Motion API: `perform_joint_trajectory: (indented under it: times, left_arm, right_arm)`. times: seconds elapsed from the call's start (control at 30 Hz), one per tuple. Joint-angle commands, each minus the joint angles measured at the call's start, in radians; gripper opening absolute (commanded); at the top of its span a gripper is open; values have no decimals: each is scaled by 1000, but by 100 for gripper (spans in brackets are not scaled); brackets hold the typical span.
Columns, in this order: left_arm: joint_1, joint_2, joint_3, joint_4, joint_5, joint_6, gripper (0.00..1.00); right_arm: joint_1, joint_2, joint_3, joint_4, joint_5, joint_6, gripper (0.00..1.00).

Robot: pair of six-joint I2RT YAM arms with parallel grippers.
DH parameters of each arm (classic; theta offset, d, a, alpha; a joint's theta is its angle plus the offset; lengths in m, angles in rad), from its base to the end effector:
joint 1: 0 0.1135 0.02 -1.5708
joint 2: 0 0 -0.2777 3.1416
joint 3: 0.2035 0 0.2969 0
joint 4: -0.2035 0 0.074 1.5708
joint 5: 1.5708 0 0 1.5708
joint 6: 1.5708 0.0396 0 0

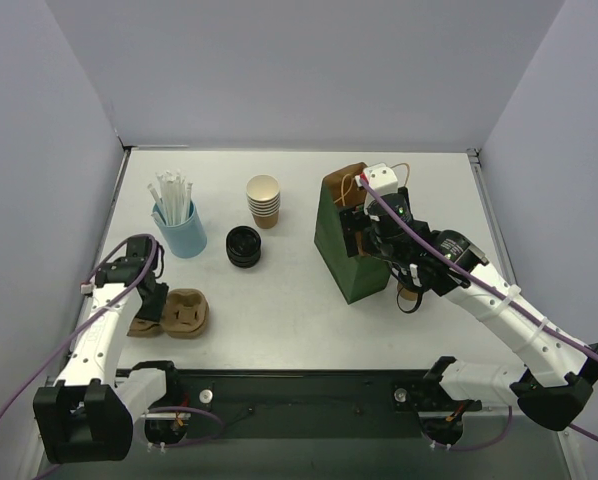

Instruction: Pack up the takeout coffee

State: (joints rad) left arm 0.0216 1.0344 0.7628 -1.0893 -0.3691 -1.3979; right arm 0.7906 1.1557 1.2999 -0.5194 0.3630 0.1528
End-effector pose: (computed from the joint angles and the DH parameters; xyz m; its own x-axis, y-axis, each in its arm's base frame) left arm 0.1971 0.0185 0.2235 -0.0744 -0.9206 -0.3834 -0.9796 0.1393 -0.1445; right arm 0.2143 0.1965 0.4281 -0.3205 -0.1216 -0.9394 -0.3878 0.9217 0.0130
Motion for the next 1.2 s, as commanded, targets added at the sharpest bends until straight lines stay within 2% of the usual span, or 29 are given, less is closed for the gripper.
perform_joint_trajectory:
  times: [0.0,0.33,0.53,0.73,0.83,0.9,0.97,1.1,1.17]
  left_arm:
    - [9,-4,98,-50,70,-274,30]
    - [8,-63,150,-119,42,-219,28]
    - [8,-108,234,-121,36,-86,27]
    - [9,-128,328,-73,96,79,26]
    - [9,-137,357,-43,143,148,25]
    - [8,-146,360,23,185,226,25]
    - [8,-148,371,73,246,293,25]
    - [8,-137,403,101,300,384,25]
    - [8,-135,418,123,327,425,24]
  right_arm:
    - [-8,-27,-4,22,31,-9,77]
    - [-8,-50,13,19,-7,7,77]
    - [-10,-80,82,18,-48,16,77]
    - [-17,-88,154,28,2,-9,76]
    - [-83,-59,214,32,13,-19,75]
    - [-186,-47,242,25,-9,-9,73]
    - [-232,-31,257,-2,-22,-6,72]
    - [-379,-24,251,-50,-168,20,69]
    - [-410,-25,223,-67,-237,30,69]
